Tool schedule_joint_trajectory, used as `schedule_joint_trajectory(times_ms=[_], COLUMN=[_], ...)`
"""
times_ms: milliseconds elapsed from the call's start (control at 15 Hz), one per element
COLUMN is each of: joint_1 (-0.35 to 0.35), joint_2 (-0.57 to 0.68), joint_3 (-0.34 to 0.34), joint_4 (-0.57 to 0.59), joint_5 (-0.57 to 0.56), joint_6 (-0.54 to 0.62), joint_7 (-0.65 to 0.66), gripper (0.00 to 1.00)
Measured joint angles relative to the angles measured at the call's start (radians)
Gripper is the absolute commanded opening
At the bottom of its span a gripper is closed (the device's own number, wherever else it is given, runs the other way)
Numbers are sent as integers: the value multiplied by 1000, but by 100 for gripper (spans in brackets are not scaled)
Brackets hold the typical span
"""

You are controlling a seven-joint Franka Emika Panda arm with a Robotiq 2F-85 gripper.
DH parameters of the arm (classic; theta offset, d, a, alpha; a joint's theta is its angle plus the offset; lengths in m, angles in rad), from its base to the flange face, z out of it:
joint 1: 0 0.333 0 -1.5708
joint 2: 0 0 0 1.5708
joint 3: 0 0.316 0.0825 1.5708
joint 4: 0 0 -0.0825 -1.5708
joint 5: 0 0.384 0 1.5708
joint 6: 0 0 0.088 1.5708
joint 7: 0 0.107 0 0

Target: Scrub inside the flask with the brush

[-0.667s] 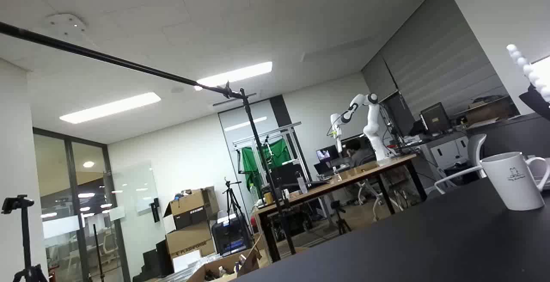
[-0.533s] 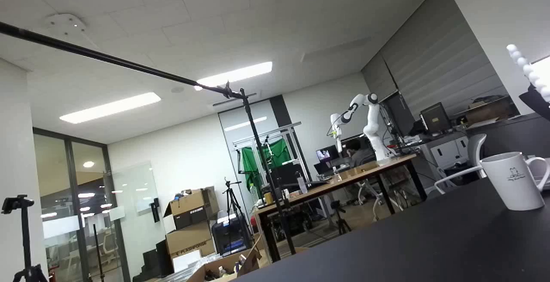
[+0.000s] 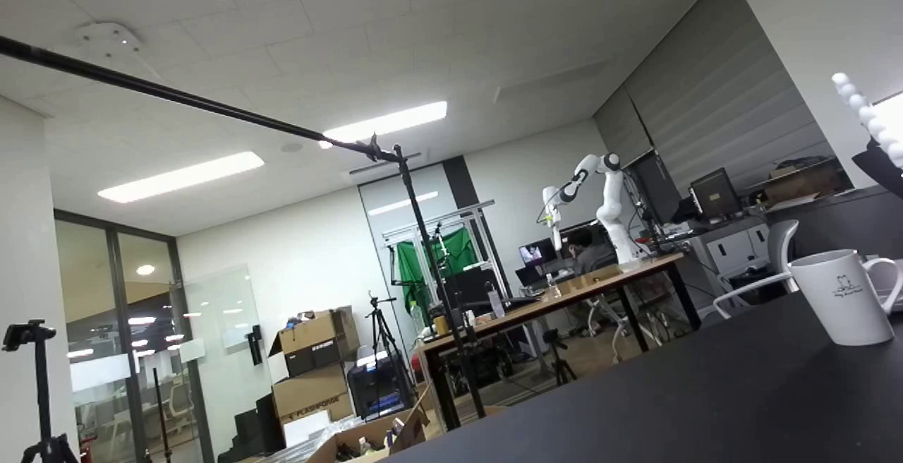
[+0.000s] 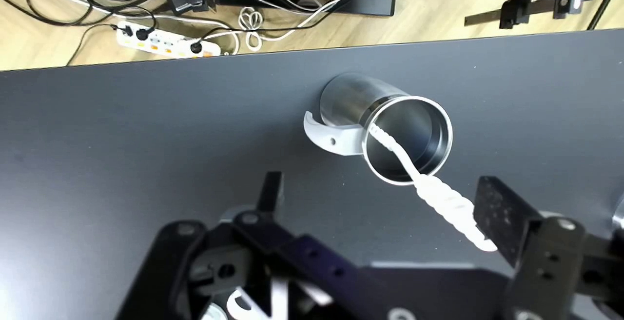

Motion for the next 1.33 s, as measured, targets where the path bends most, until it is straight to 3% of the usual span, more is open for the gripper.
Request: schedule_joint_trajectory(times_ms=[267, 867, 1333], joint_1=[-17, -39, -32], joint_2=[17, 174, 246], joint_3=[37, 244, 362], joint_4=[6, 72, 70], joint_5=[0, -25, -64], joint_6=[37, 205, 211], joint_7=[65, 480, 727], gripper=[100, 100, 100])
